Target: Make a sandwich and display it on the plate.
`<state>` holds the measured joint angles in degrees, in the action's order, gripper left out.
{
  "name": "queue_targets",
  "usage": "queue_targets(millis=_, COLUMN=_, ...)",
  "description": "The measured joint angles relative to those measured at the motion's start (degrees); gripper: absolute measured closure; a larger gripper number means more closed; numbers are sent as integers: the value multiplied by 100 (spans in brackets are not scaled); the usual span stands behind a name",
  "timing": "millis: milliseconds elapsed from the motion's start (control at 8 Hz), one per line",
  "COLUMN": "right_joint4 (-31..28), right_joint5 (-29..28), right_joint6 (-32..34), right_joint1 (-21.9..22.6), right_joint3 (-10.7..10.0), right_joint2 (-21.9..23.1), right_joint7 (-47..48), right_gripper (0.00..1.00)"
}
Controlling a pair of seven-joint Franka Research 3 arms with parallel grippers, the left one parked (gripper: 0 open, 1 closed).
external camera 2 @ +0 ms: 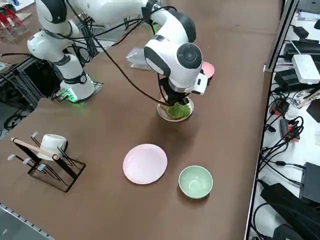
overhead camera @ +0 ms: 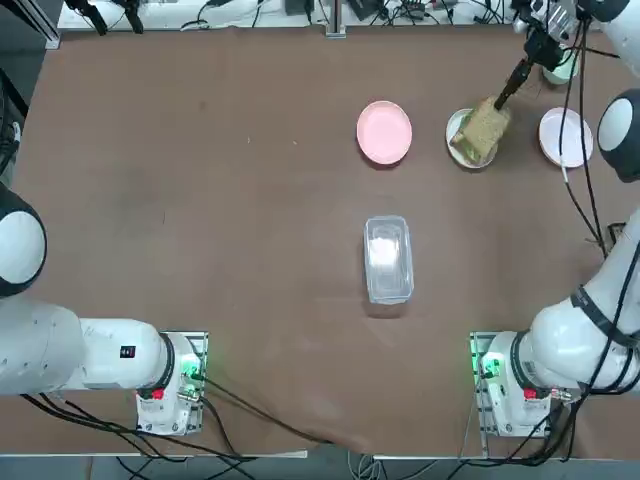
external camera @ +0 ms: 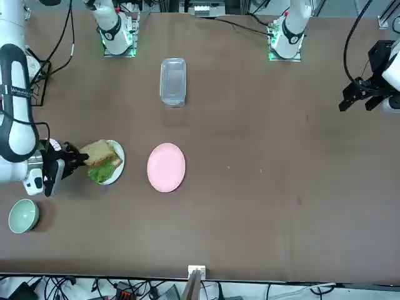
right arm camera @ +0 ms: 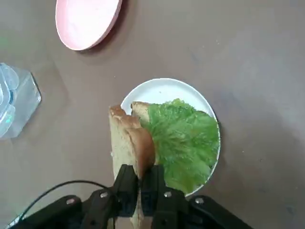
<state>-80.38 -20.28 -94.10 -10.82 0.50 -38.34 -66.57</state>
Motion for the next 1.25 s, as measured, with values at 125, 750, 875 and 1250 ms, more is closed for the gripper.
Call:
queue_targets(millis=125, right_joint4=1, right_joint5=-69, right_joint6=66, right_joint1=-1, right_joint3=0, right_joint2=-22, right_joint7=121, right_gripper=92)
queue_targets(millis=750, right_joint4=148, right_joint5=-102, right_joint6=83, right_joint1=-29, right_joint3=-1, right_joint2=-196, right_joint7=160, right_gripper=93)
queue_targets(millis=875, right_joint4=192, right_joint5=-102, right_joint6=83, right_joint1=-32, right_joint3=-1, right_joint2=-217, right_joint7=160, right_gripper=92)
queue_targets(millis=1250, right_joint4=240, right_joint5=-102, right_joint6=83, right_joint1=-40, right_joint3=-2, right_joint2=-245, right_joint7=160, right_gripper=69)
